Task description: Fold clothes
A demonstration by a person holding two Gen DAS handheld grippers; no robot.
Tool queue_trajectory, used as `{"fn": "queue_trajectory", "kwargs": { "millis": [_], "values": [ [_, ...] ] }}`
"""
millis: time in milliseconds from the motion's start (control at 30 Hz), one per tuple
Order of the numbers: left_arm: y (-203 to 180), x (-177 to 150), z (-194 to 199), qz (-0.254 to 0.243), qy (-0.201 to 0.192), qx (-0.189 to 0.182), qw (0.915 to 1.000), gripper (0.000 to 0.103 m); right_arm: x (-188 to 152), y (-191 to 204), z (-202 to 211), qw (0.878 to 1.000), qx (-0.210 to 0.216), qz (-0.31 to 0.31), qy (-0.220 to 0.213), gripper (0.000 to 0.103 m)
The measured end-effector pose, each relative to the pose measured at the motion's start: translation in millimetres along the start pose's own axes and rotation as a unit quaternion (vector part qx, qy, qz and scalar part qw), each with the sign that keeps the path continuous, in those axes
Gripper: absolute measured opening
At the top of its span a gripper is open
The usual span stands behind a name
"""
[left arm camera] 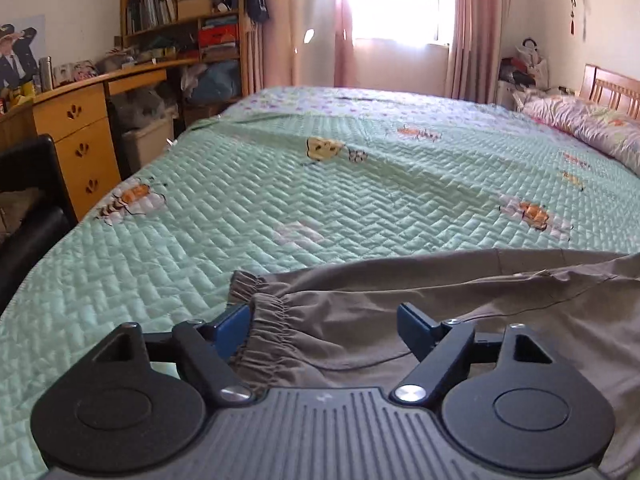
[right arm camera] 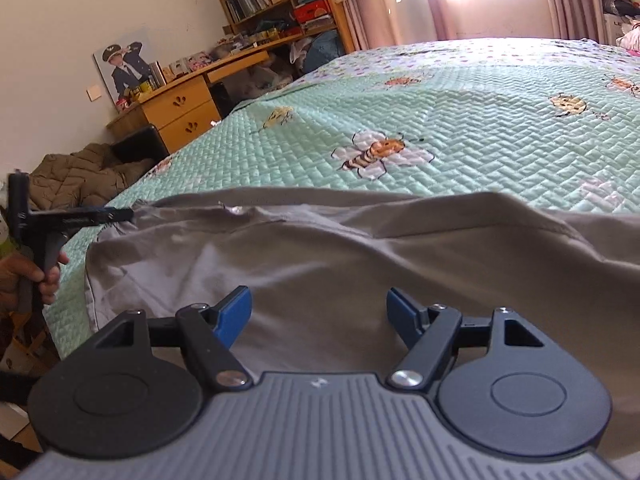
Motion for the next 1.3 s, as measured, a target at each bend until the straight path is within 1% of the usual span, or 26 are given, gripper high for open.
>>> {"fn": "queue_trajectory", "kwargs": {
  "millis": [67,133,167,200,267,333,400,500,600,633,667,733,767,833,900,933,967,1067,1100,1133,1200,1267,1300],
  "values": [
    [0.7,1.9,-6.2,0.007,0.014,-0.009,0.9998,0.061,1.5,-3.7,-0.3,1.000,0.001,-0.012,0.000,0.075],
    [0.5,4.9,-9.5,0.023,0.029,-0.033,0.9988,0.003,2.1,-6.6,-0.5,1.000,-0.001,-0.019,0.002,0.075],
    [1.1,5.4,-11.9,0.026,0.035,-0.028,0.9986,0.005,2.6,-7.7,0.1,1.000,-0.006,-0.019,0.003,0.075],
    [1.3,5.0,-14.9,0.021,0.038,-0.014,0.9989,0.005,2.9,-8.7,0.8,1.000,-0.011,-0.018,0.002,0.075],
    [-2.7,1.5,-18.8,-0.002,0.041,0.013,0.9991,0.004,2.3,-9.9,3.4,1.000,-0.015,-0.018,-0.004,0.075],
    [-10.1,-1.9,-14.3,-0.025,0.030,0.025,0.9989,0.004,0.7,-11.2,5.1,1.000,-0.015,-0.020,-0.004,0.075],
    [-21.2,-1.0,-1.3,-0.049,0.004,0.028,0.9984,0.004,0.1,-12.7,6.8,1.000,-0.017,-0.019,-0.006,0.075],
    [-38.6,8.3,23.8,-0.086,-0.054,0.023,0.9946,0.004,-2.3,-17.8,8.4,0.999,-0.025,-0.024,-0.009,0.075],
    [-45.4,33.6,39.0,-0.109,-0.109,0.045,0.9871,0.005,-4.1,-19.2,10.2,0.999,-0.028,-0.025,-0.012,0.075],
    [-44.6,43.0,39.3,-0.109,-0.119,0.051,0.9856,0.005,-3.9,-18.6,11.3,0.999,-0.029,-0.023,-0.014,0.075],
    [-42.0,51.0,36.3,-0.101,-0.123,0.054,0.9858,0.006,-3.4,-17.8,12.5,0.999,-0.030,-0.019,-0.017,0.075],
    [-33.8,60.3,21.1,-0.079,-0.116,0.063,0.9880,0.007,-0.3,-14.9,14.6,0.999,-0.030,-0.010,-0.026,0.075],
    [-28.5,60.1,8.0,-0.071,-0.101,0.073,0.9897,0.007,0.7,-13.9,15.1,0.999,-0.030,-0.006,-0.029,0.075],
    [-18.4,50.2,-19.8,-0.068,-0.052,0.103,0.9910,0.008,-1.0,-14.4,12.7,0.999,-0.031,-0.005,-0.025,0.075],
    [-10.6,33.9,-34.7,-0.080,-0.011,0.133,0.9878,0.009,-1.7,-14.4,11.4,0.999,-0.030,-0.001,-0.023,0.075],
    [-8.6,27.3,-36.0,-0.083,0.001,0.139,0.9868,0.011,-0.9,-14.0,10.8,0.999,-0.029,0.003,-0.023,0.075],
    [-7.1,22.4,-33.7,-0.084,0.005,0.138,0.9868,0.013,2.6,-12.5,9.6,0.999,-0.025,0.014,-0.024,0.075],
    [2.2,9.7,-22.2,-0.084,0.009,0.143,0.9861,0.028,22.4,-2.2,-4.4,0.997,0.005,0.075,-0.015,0.076],
    [4.3,7.4,-22.0,-0.085,0.012,0.147,0.9854,0.038,31.1,3.1,-12.7,0.995,0.016,0.102,-0.010,0.076],
    [6.4,5.0,-21.7,-0.086,0.015,0.150,0.9848,0.042,39.6,8.9,-21.3,0.991,0.027,0.130,-0.007,0.076],
    [8.9,4.8,-20.8,-0.076,0.014,0.150,0.9856,0.043,56.4,24.6,-42.1,0.981,0.046,0.188,-0.007,0.076],
    [9.2,7.1,-18.2,-0.066,0.009,0.151,0.9863,0.043,70.8,38.4,-66.4,0.973,0.067,0.220,-0.001,0.076],
    [7.2,9.9,-14.9,-0.065,0.003,0.154,0.9859,0.043,76.2,42.1,-78.6,0.971,0.078,0.225,0.006,0.076]
  ]
}}
Point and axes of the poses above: each gripper's, at about its wrist camera, not at the fingertips, and z roughly against the way its jaws point, y to its left, x to its top, the point moved 7 cm from there along -z, roughly the way its jaws point, and after that the axes turned 10 degrees about z, right-handed, at the moved point
